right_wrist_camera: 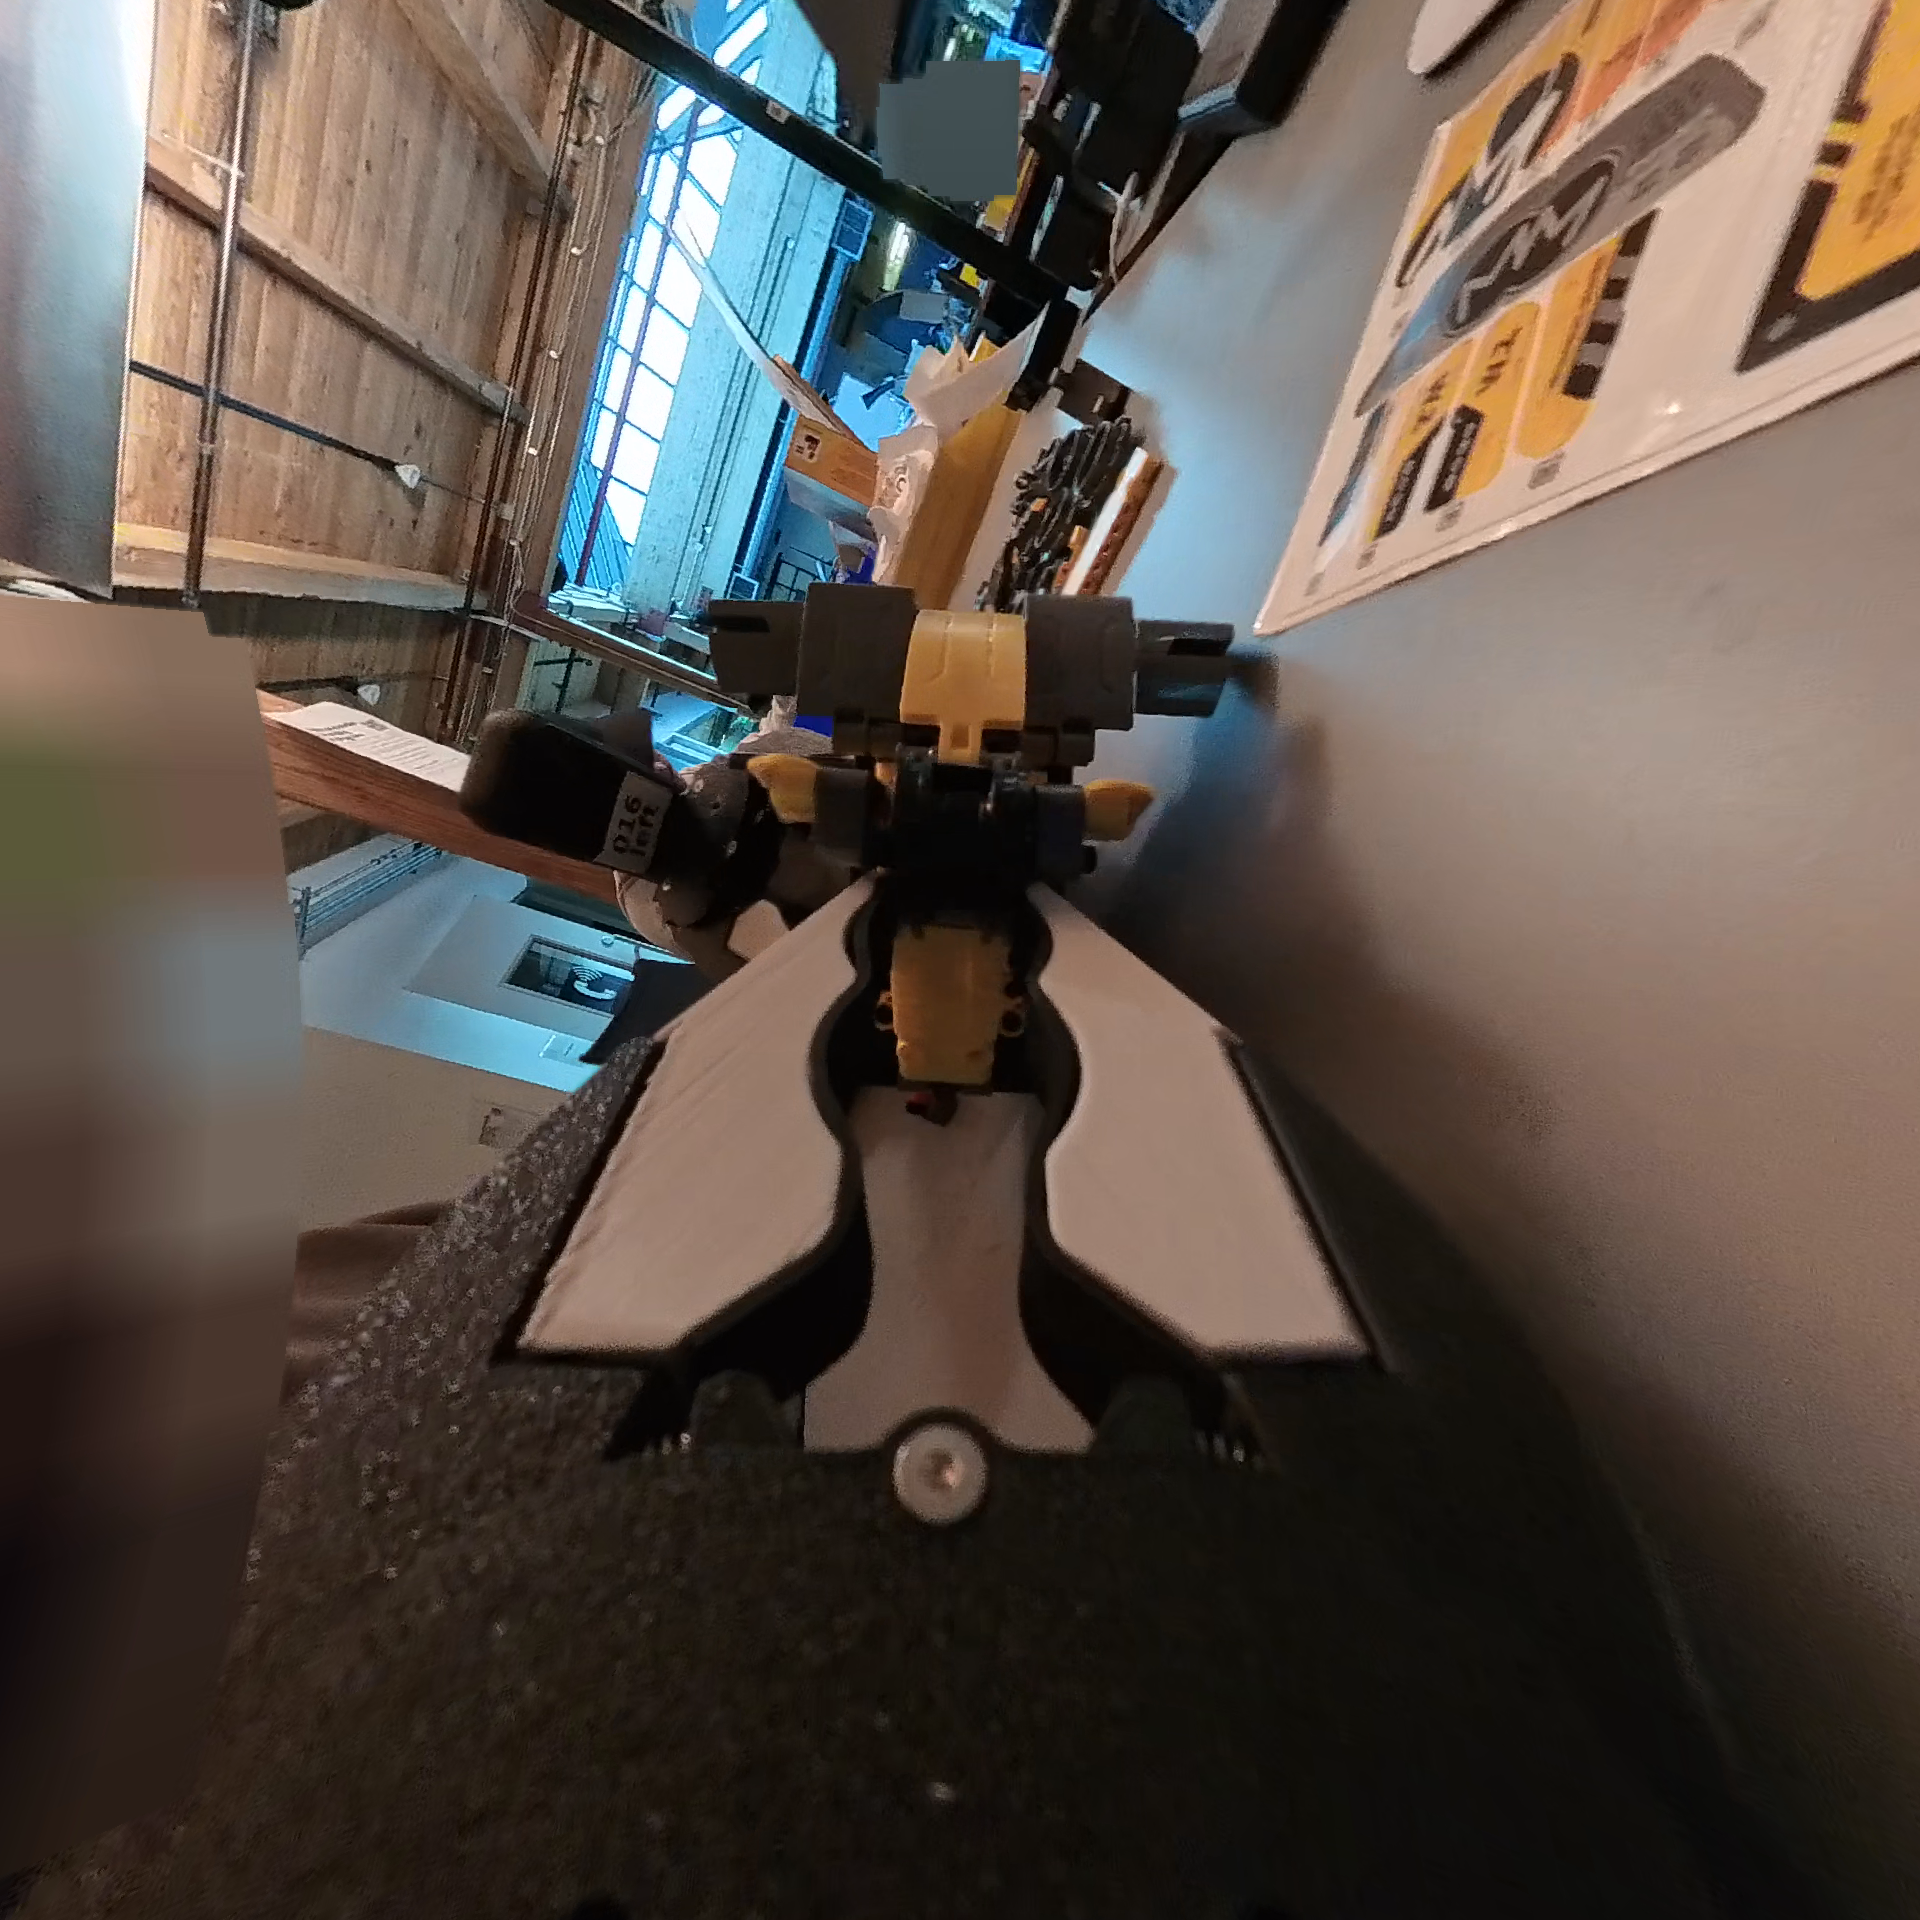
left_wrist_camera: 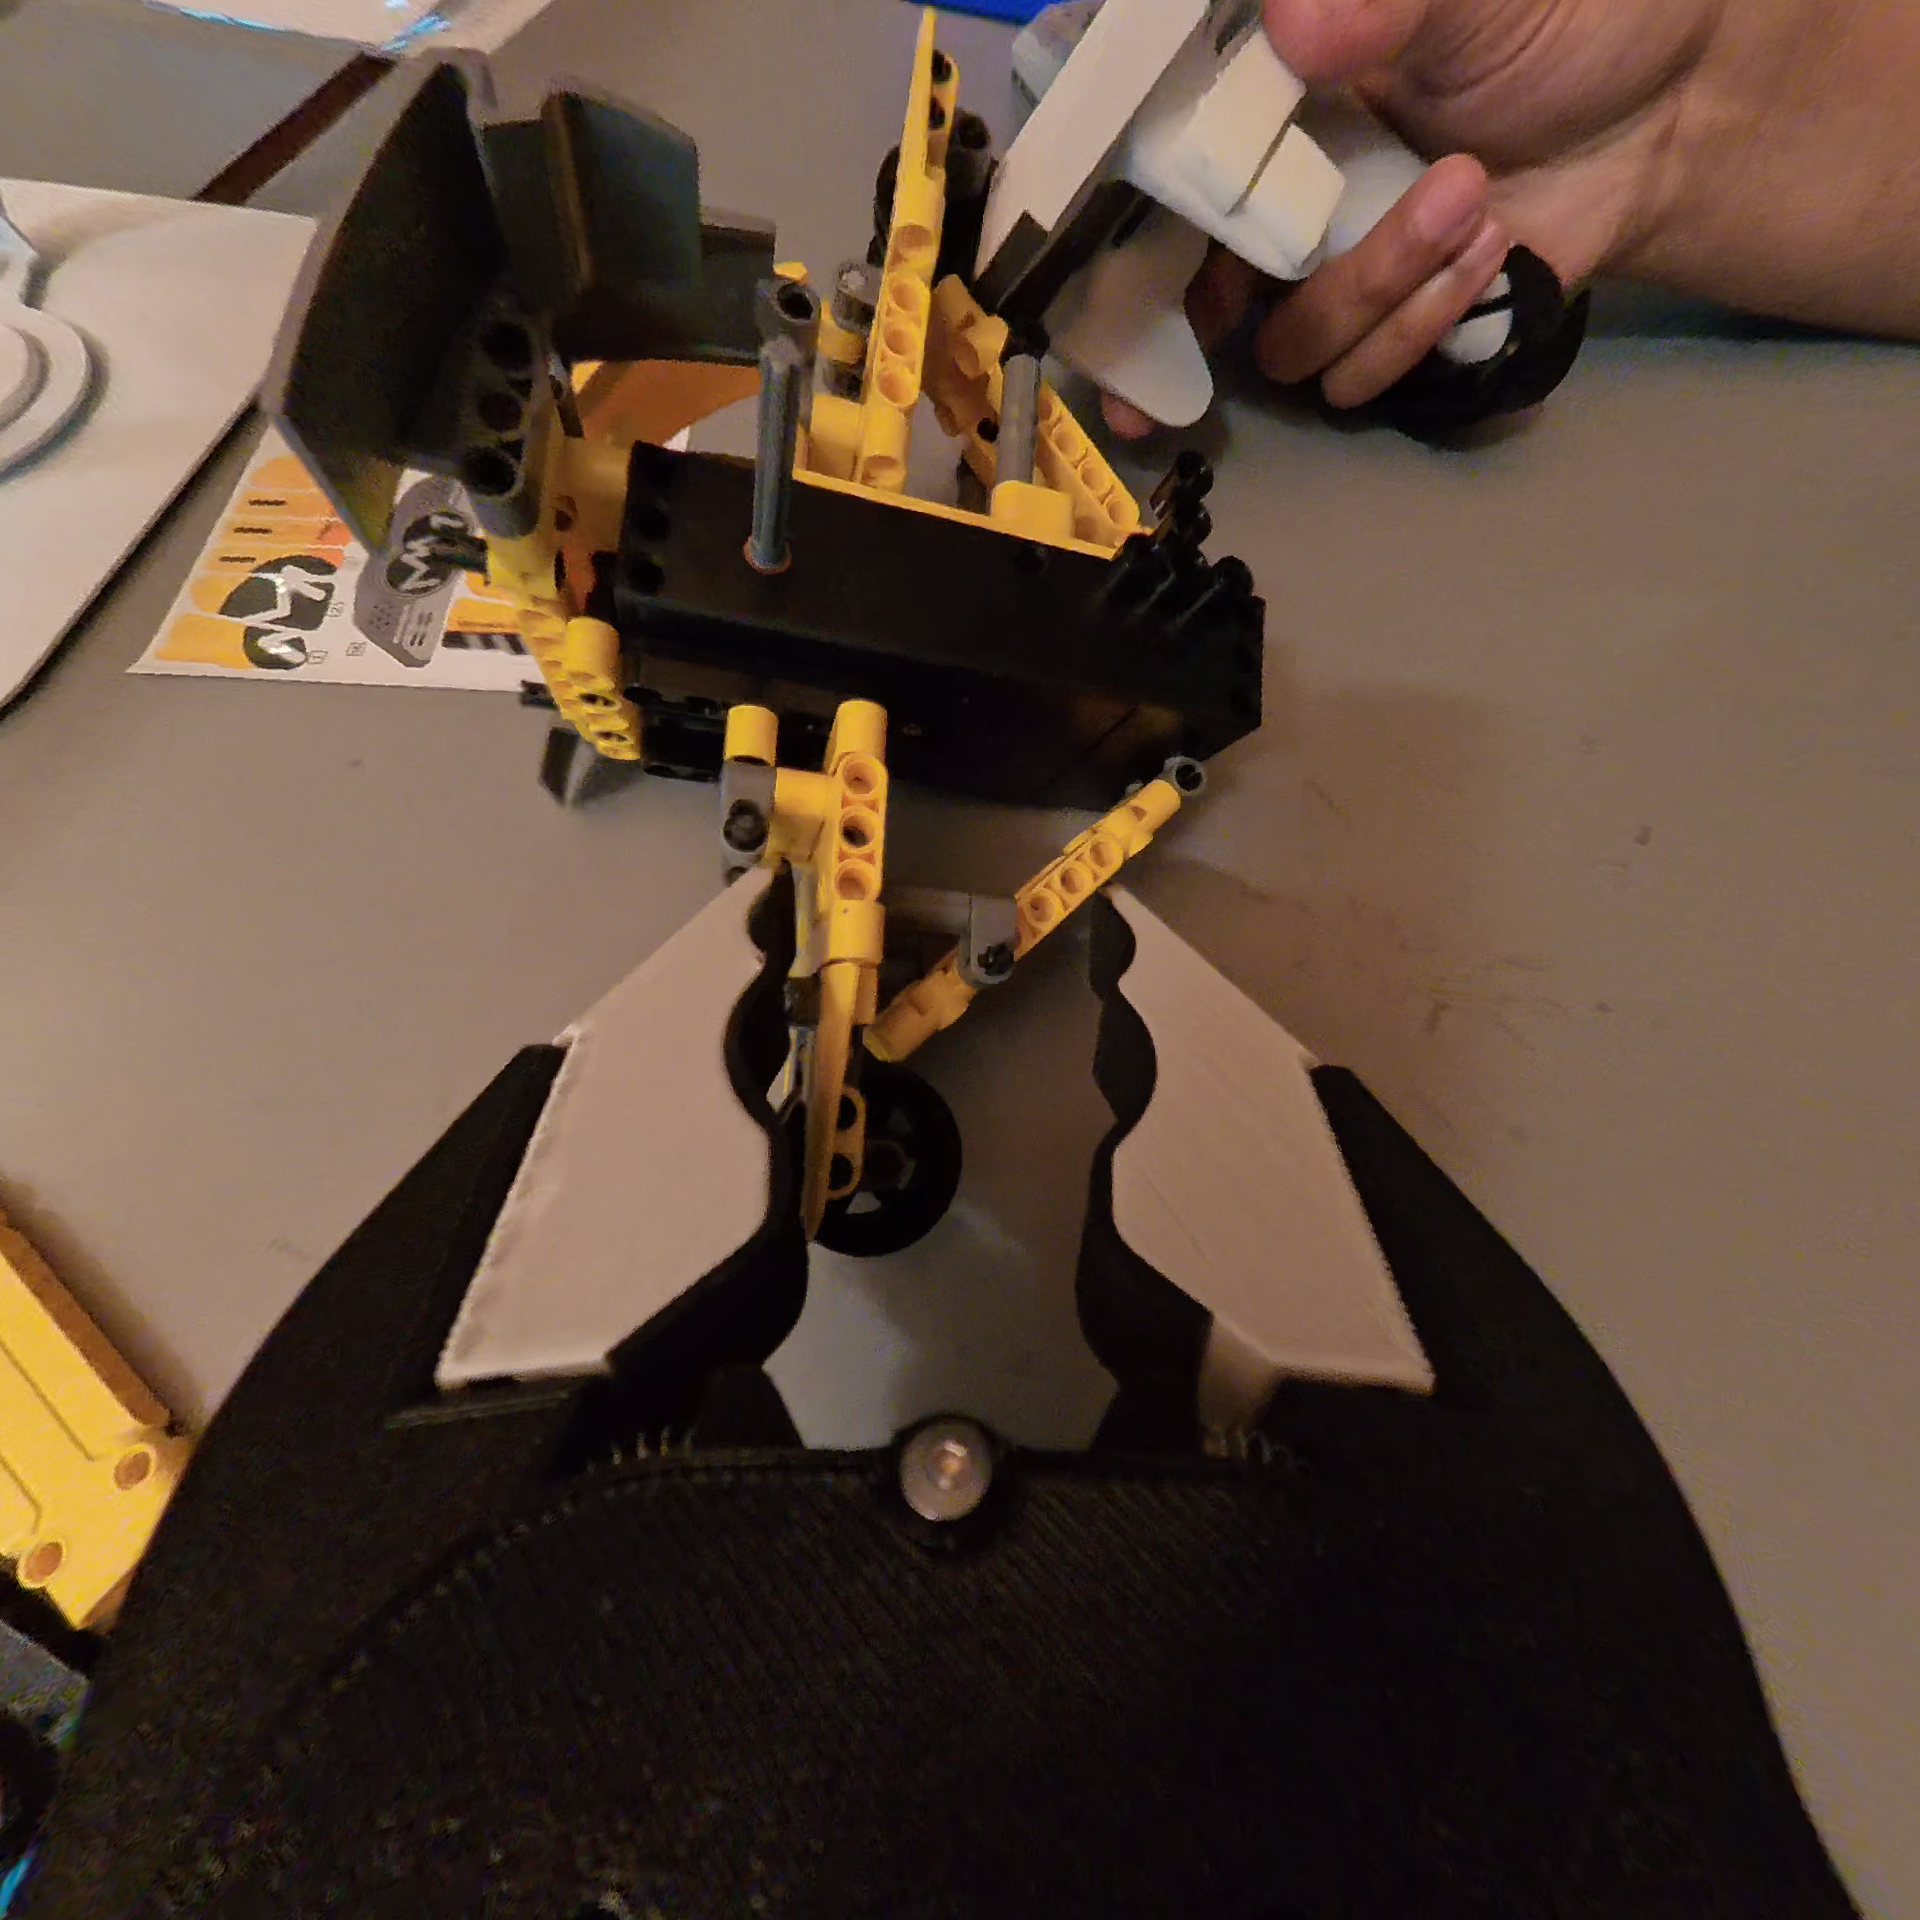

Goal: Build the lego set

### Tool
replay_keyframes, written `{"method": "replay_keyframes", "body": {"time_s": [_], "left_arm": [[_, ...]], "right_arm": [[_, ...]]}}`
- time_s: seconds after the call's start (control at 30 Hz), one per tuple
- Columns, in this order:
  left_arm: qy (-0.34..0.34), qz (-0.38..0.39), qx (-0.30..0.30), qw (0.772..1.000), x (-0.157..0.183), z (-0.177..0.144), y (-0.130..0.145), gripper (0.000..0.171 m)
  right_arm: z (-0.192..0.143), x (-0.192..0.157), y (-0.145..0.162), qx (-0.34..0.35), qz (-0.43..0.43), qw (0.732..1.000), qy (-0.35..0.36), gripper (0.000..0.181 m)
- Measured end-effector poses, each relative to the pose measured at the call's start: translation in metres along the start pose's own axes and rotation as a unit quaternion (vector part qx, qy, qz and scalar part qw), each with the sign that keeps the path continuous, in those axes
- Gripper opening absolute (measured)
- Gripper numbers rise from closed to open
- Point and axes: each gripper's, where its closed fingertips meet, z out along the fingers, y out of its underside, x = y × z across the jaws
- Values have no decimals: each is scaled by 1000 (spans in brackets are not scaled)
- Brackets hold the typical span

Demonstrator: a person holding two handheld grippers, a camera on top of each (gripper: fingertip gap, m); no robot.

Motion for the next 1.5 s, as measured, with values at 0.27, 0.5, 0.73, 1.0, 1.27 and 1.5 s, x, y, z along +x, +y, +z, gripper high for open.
{"method": "replay_keyframes", "body": {"time_s": [0.27, 0.5, 0.73, 1.0, 1.27, 1.5], "left_arm": [[-63, 68, -9, 996, -9, 3, 0, 48], [-163, 100, -35, 981, -28, 8, 1, 49], [-209, 129, -57, 968, -44, 3, 8, 52], [-198, 165, -39, 965, -37, 2, 1, 66], [-194, 196, -2, 961, -27, -1, -13, 67], [-194, 213, -1, 957, -22, 1, -16, 69]], "right_arm": [[0, -17, -3, 13, -134, 991, 9, 20], [1, -28, -4, 15, -294, 955, 47, 20], [9, -32, 15, -37, -451, 886, 104, 20], [-2, -18, 28, -116, -469, 864, 139, 21], [-21, 18, 13, -123, -391, 887, 213, 24], [-32, 60, 12, -176, -384, 850, 315, 43]]}}
